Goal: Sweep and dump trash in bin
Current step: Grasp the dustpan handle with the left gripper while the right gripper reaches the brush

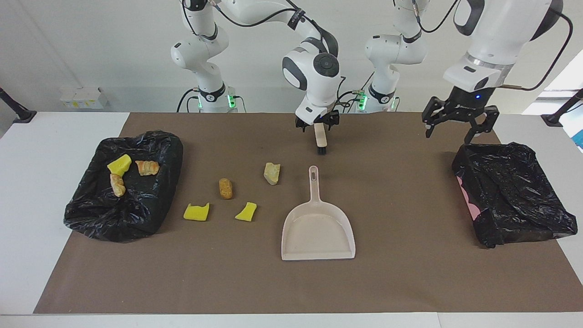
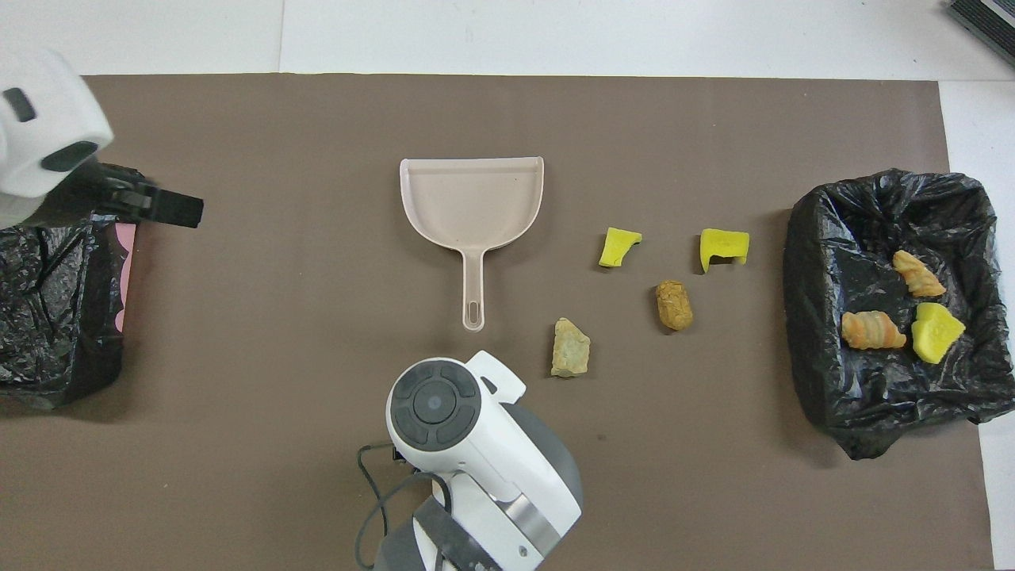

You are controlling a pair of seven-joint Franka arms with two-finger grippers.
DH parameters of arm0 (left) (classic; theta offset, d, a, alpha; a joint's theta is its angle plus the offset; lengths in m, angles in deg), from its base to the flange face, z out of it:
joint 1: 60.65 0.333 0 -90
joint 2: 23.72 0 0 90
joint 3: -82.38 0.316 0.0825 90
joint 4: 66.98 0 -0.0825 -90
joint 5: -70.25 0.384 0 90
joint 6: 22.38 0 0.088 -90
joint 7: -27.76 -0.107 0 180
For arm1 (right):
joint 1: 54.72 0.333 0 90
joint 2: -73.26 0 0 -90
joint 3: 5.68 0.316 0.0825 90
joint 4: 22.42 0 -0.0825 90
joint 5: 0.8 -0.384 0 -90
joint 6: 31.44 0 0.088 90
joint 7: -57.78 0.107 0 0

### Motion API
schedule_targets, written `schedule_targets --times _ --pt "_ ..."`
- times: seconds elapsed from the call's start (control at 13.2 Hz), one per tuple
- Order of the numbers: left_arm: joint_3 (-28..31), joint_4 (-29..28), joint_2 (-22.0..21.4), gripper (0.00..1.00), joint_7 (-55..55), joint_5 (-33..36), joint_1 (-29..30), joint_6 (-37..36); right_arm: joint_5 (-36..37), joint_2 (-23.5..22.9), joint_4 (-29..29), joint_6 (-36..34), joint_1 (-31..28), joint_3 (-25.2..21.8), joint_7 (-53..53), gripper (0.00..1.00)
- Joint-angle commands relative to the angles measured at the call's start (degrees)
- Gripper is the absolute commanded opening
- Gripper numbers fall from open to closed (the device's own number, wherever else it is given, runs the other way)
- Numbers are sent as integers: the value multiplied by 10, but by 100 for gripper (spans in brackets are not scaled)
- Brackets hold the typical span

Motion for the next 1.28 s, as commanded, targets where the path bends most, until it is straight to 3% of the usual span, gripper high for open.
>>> schedule_targets --times 0.0,0.15,0.45,0.83,1.21 --pt "9 5 43 100 27 -1 -50 43 -41 59 -86 27 20 0 0 98" --pt "9 1 77 100 91 -2 -86 87 -44 68 -110 31 39 0 3 93" --pt "9 -15 143 100 196 0 -156 153 -56 61 -154 107 75 1 13 79" --pt "9 -96 154 100 297 -2 -211 243 -64 55 -159 114 96 1 29 66" --pt "9 -129 171 100 344 -5 -236 284 -105 65 -177 121 110 2 42 62"
